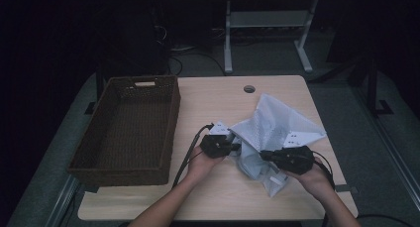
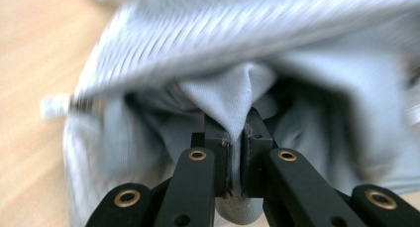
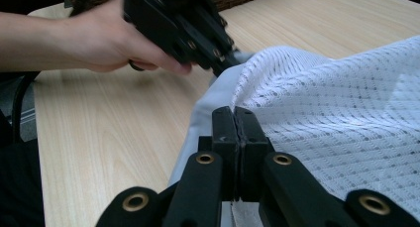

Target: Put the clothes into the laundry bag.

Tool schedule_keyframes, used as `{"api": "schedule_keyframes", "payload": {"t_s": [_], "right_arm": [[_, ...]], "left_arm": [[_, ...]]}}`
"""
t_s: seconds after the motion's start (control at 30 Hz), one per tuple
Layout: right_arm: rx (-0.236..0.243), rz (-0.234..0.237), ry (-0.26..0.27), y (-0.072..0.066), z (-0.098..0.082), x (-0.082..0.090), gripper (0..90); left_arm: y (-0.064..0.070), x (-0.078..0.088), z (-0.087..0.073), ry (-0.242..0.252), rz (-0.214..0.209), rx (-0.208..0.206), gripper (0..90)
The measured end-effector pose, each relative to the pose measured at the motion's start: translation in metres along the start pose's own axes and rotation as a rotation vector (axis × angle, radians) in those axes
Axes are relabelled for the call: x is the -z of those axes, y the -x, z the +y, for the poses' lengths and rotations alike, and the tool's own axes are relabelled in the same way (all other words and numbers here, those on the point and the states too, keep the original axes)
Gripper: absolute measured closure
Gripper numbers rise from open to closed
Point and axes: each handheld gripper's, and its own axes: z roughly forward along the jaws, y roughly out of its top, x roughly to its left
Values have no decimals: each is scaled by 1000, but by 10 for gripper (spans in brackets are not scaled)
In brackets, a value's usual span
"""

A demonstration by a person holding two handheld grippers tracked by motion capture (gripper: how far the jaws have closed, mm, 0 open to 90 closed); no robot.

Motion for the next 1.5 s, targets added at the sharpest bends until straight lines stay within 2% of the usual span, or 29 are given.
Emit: {"api": "schedule_keyframes", "payload": {"t_s": [0.07,0.13,0.2,0.27,0.37,0.43,0.57,0.67,0.73,0.83,1.0,1.17,1.27,1.33,1.4,1.5], "right_arm": [[0,-3,6,0,2,0,884],[5,1,19,-1,5,1,885],[6,2,37,-4,10,4,885],[3,8,60,-5,12,8,885],[-1,12,85,-6,14,16,885],[-6,11,91,-5,13,18,885],[-13,7,90,-2,11,20,885],[-14,4,89,0,9,20,885],[-16,2,90,1,9,21,885],[-18,-5,85,2,8,20,885],[-19,-14,74,3,7,18,884],[-17,-22,69,4,6,18,884],[-17,-25,69,6,5,18,884],[-16,-31,66,7,5,18,884],[-18,-29,62,7,3,17,884],[-19,-31,53,8,1,16,885]], "left_arm": [[7,4,7,35,-14,-6,849],[14,4,13,50,-22,-20,849],[17,-2,17,47,-5,-28,848],[18,-12,19,51,15,-25,846],[14,-28,19,48,37,4,841],[12,-38,19,49,39,24,839],[10,-48,17,45,40,31,816],[9,-44,18,35,41,31,729],[8,-38,18,22,45,37,613],[6,-26,16,-9,33,41,518],[3,-5,8,-48,31,23,423],[-7,11,-4,-84,79,20,382],[-15,7,-9,-96,84,56,373],[-16,1,-11,-107,87,52,371],[-18,-4,-11,-108,109,46,371],[-23,-8,-9,-84,117,60,383]]}}
